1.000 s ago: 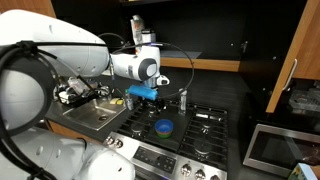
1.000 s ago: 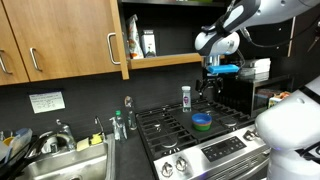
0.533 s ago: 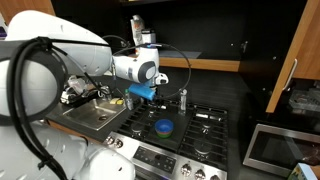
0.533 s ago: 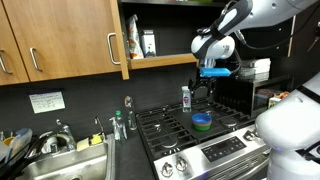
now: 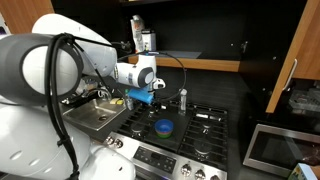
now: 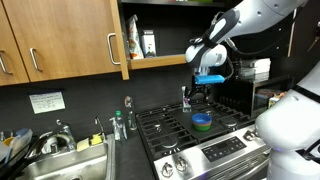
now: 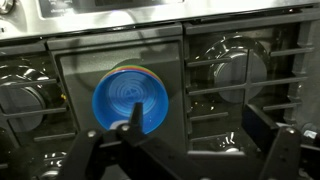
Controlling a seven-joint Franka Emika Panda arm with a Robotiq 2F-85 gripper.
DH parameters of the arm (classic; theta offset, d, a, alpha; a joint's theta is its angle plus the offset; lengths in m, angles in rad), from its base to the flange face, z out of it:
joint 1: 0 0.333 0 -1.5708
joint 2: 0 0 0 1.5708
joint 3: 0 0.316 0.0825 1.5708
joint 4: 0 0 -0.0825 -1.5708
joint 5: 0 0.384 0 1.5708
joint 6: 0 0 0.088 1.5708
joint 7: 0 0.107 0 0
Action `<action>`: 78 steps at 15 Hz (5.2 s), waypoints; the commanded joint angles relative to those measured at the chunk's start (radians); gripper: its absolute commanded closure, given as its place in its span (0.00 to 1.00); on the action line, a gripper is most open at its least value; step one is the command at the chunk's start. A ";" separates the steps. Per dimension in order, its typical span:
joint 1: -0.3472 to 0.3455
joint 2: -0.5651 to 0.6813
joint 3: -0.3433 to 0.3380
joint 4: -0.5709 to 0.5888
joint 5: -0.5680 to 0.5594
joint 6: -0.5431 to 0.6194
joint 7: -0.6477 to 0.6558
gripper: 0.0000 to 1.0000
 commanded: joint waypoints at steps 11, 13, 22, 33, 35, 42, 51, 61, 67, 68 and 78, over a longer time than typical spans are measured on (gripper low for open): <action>0.002 0.135 0.043 -0.042 -0.077 0.271 0.045 0.00; -0.004 0.169 0.038 -0.022 -0.116 0.212 0.032 0.00; 0.040 0.102 0.072 -0.079 -0.137 0.247 0.060 0.00; 0.015 0.172 0.083 -0.077 -0.187 0.340 0.116 0.00; 0.006 0.199 0.065 -0.062 -0.181 0.356 0.102 0.00; 0.015 0.334 0.007 0.055 -0.123 0.322 0.054 0.00; 0.010 0.411 -0.012 0.106 -0.132 0.289 0.070 0.54; 0.006 0.408 -0.032 0.092 -0.117 0.284 0.071 0.99; 0.013 0.383 -0.027 0.083 -0.124 0.270 0.083 0.99; 0.014 0.372 -0.026 0.078 -0.126 0.269 0.083 0.99; 0.016 0.272 -0.010 0.058 -0.138 0.235 0.088 0.99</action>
